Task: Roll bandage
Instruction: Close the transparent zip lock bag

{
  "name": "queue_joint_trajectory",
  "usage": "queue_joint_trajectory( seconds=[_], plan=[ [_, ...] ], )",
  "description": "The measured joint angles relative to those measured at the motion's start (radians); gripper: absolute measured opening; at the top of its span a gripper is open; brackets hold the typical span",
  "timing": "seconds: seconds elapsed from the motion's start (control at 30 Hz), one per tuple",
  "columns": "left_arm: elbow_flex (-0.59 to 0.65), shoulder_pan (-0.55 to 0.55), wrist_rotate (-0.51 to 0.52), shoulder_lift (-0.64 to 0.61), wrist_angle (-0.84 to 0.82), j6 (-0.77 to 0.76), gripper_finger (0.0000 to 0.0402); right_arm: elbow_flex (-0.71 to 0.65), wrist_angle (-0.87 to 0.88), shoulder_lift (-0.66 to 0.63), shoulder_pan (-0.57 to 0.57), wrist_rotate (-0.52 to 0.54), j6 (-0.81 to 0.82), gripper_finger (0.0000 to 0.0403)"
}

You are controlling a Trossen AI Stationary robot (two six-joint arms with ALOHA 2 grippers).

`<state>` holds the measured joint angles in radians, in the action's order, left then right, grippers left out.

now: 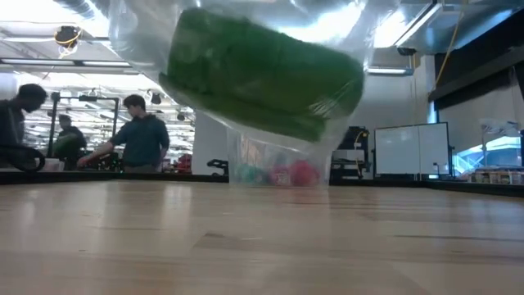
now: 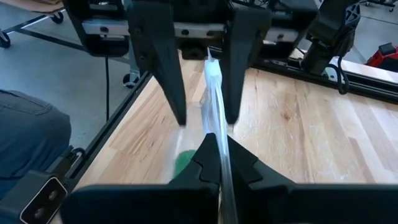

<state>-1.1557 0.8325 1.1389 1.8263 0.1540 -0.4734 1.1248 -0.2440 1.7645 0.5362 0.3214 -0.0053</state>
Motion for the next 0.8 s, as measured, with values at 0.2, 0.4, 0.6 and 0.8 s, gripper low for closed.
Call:
queue_joint_trajectory(
  seconds=[0.2,0.4,0.6,0.8],
  plan=[
    [0.055,0.02,0.057,0.001,0.032,-0.027,0.0131,0.0,-0.005,0.0,0.0,0.0,0.0,0.0001],
    [0.128,0.015,0.044,0.002,0.252,0.04,0.0131,0.0,-0.029,0.0,0.0,0.0,0.0,0.0001],
    [0.13,0.005,0.002,0.002,0.368,0.166,0.0131,0.0,-0.029,0.0,0.0,0.0,-0.002,0.0001],
    [0.128,0.01,0.017,0.0,0.43,0.231,0.0131,0.0,-0.024,0.0,0.0,0.0,-0.003,0.0001]
  ],
)
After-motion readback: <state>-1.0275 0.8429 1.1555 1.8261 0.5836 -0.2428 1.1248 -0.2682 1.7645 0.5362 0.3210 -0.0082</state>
